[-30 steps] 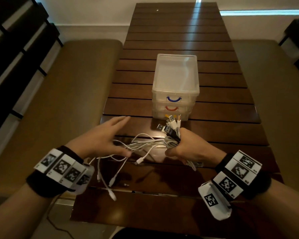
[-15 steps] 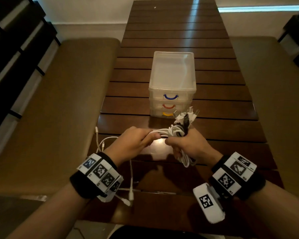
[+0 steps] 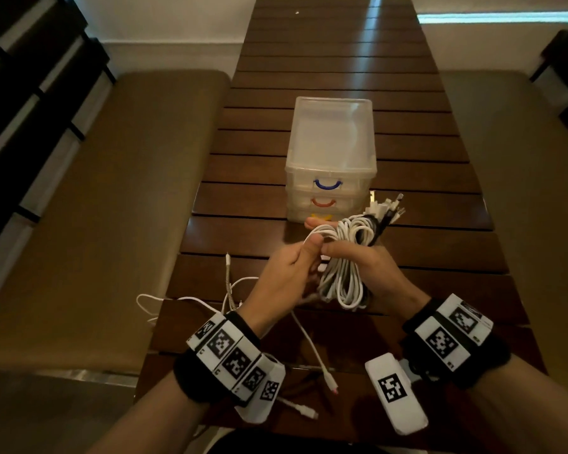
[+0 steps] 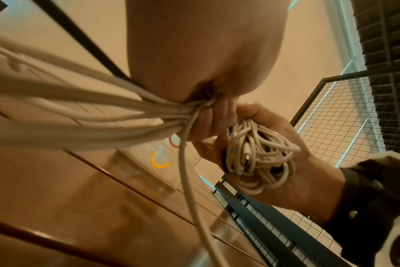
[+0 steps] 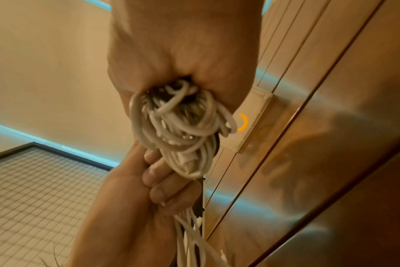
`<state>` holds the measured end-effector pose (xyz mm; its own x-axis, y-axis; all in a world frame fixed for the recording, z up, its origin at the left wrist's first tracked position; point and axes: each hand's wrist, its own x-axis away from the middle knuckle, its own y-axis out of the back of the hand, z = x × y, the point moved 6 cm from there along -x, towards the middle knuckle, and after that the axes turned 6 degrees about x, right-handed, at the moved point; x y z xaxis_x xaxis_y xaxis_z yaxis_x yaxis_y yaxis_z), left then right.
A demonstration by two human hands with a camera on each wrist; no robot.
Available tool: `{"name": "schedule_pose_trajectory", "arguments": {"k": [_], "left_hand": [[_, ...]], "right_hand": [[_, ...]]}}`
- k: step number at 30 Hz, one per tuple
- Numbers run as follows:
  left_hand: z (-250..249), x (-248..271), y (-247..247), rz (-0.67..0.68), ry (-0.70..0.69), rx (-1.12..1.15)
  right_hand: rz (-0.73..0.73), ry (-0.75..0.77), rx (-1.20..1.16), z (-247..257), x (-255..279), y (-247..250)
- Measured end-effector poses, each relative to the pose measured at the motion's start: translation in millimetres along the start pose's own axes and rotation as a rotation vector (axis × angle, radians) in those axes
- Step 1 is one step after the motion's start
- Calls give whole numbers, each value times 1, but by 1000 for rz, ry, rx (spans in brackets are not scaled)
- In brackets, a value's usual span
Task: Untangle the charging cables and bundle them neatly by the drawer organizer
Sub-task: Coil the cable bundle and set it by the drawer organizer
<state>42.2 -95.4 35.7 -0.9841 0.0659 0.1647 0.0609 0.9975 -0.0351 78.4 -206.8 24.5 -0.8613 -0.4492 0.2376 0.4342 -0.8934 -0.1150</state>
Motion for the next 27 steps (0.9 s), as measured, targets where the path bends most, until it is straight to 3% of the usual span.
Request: {"name": "schedule_pose_trajectory", "arguments": {"k": [4, 12, 20, 27], "left_hand": [[3, -4, -2, 58, 36, 1], [2, -12, -3, 200, 169, 29], [9, -23, 6, 295, 296, -115], [19, -21, 12, 399, 239, -487]], "right_hand": [[105, -64, -161, -6, 3, -6], [217, -73, -250, -7, 4, -13], [166, -54, -102, -3, 3, -17], [17, 50, -51, -5, 0, -21]]}}
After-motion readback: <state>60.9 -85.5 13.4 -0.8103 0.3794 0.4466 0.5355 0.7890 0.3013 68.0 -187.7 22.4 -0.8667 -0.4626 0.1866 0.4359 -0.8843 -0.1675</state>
